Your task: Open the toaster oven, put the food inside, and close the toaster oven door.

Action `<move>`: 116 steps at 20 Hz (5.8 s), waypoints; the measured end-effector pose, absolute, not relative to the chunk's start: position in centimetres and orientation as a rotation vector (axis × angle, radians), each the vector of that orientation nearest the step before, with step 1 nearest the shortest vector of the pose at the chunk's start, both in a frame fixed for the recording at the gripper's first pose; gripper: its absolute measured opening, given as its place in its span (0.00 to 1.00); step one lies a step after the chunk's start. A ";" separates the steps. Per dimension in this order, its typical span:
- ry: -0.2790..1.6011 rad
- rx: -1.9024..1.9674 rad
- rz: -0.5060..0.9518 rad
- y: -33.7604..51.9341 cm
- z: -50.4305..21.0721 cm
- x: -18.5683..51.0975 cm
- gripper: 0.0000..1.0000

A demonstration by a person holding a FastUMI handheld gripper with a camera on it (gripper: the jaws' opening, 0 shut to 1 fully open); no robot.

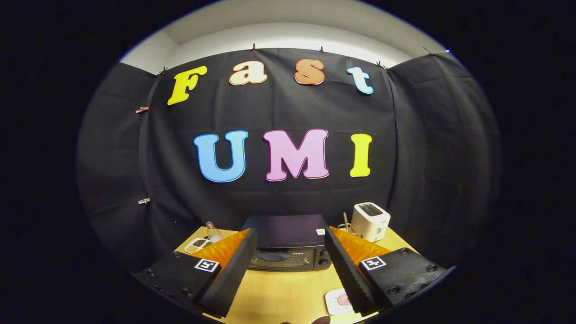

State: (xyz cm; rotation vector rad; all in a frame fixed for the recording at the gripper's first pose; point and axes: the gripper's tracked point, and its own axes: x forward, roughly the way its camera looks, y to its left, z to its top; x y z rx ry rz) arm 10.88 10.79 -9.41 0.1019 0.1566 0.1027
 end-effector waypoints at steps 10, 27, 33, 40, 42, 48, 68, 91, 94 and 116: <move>0.276 0.051 0.172 18.1 -19.0 19.4 0.98; 0.451 0.037 0.060 19.1 -31.6 27.2 0.99; 0.491 0.033 0.050 18.8 -32.6 24.7 0.99; 0.574 0.013 0.052 18.3 -36.9 17.3 0.99; 0.637 0.017 0.048 18.2 -39.0 15.4 0.99; 0.767 -0.002 0.108 19.0 -42.6 10.3 0.99; 1.118 0.164 0.205 -3.8 -36.2 5.7 0.99; 1.494 0.218 0.338 -13.2 -51.0 7.7 0.08; 1.475 0.338 0.382 -13.0 -50.1 7.9 0.05; 1.194 1.157 0.155 -0.2 -38.7 5.3 0.05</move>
